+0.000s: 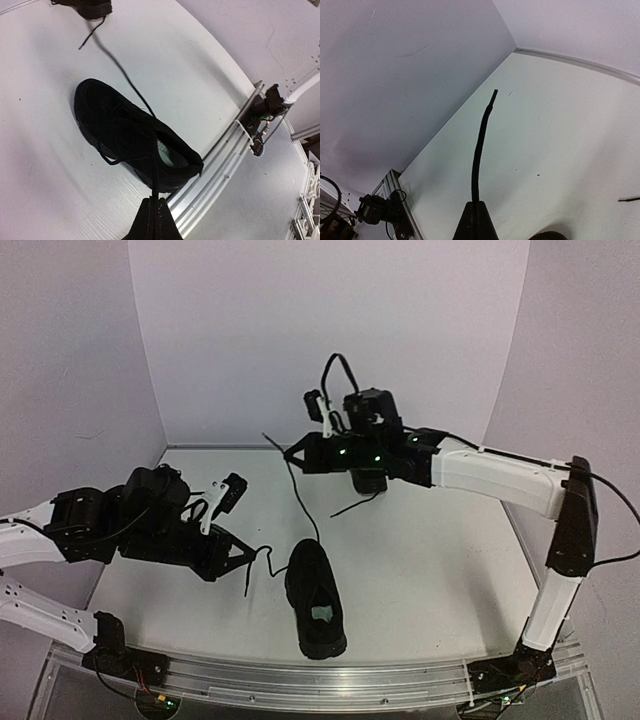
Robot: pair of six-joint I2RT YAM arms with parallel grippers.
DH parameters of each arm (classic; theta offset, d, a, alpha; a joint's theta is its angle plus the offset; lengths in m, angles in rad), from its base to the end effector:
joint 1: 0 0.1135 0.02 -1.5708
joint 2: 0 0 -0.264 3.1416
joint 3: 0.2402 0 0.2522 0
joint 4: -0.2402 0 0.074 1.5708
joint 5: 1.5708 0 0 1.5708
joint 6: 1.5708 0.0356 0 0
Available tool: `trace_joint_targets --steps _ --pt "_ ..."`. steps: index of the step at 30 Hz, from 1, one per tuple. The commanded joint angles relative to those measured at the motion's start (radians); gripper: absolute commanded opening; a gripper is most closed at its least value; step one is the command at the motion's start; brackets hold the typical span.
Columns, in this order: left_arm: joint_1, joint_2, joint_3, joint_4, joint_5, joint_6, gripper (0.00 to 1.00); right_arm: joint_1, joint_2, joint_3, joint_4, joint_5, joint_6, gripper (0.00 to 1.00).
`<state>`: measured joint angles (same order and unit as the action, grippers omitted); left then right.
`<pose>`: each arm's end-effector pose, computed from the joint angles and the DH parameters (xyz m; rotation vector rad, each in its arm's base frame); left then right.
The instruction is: Tie the shoes
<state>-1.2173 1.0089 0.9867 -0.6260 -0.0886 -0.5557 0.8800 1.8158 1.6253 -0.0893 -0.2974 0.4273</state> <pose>0.0766 -0.1986 0.3254 0.7176 2.2497 -0.8431 0.2722 0.3456 0.3523 -0.6681 1.8966 1.1527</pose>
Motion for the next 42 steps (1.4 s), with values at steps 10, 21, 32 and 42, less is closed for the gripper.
trace_joint_targets --steps 10,21,32,42 --pt "-0.033 -0.093 0.0 0.054 0.219 0.079 0.0 0.119 0.115 0.076 0.033 -0.117 0.022 0.48" --pt "-0.025 0.015 0.031 0.045 -0.06 0.017 0.0 0.017 -0.134 -0.253 -0.127 -0.101 -0.043 0.55" --pt "0.136 0.226 0.054 0.277 -0.11 -0.255 0.0 0.017 -0.124 -0.388 -0.141 -0.186 -0.052 0.45" --pt "0.194 0.288 0.079 0.289 -0.165 -0.327 0.0 0.017 -0.068 -0.402 -0.144 -0.261 -0.061 0.39"
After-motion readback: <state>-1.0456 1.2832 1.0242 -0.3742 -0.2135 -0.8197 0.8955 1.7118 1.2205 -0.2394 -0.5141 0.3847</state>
